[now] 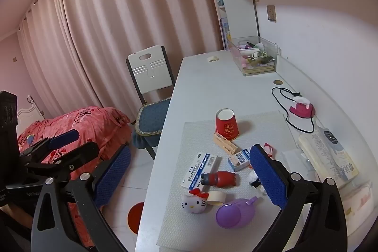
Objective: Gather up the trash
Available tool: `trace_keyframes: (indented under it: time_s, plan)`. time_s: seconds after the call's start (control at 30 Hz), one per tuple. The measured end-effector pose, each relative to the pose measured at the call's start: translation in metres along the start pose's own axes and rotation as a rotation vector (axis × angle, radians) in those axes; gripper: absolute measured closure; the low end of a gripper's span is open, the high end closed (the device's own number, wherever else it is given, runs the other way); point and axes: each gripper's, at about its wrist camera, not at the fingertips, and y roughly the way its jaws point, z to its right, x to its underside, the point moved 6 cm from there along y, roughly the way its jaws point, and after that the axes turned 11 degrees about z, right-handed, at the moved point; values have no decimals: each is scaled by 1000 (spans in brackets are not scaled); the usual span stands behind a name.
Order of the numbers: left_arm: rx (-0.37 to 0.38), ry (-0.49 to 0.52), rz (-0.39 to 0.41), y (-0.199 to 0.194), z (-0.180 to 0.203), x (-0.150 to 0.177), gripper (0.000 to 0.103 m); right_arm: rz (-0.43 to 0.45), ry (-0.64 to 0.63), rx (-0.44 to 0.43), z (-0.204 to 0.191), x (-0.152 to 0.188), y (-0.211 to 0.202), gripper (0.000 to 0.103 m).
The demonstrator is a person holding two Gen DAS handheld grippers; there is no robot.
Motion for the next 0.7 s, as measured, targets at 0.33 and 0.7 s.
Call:
trace_keyframes:
  time_s: [0.33,0.7]
  plan:
    - [4,15,-7,1,5,3,6,-8,-1,4,4,2,1,5]
    - [14,-8,-14,2,0,2,6,-12,2,9,1,2,1,5]
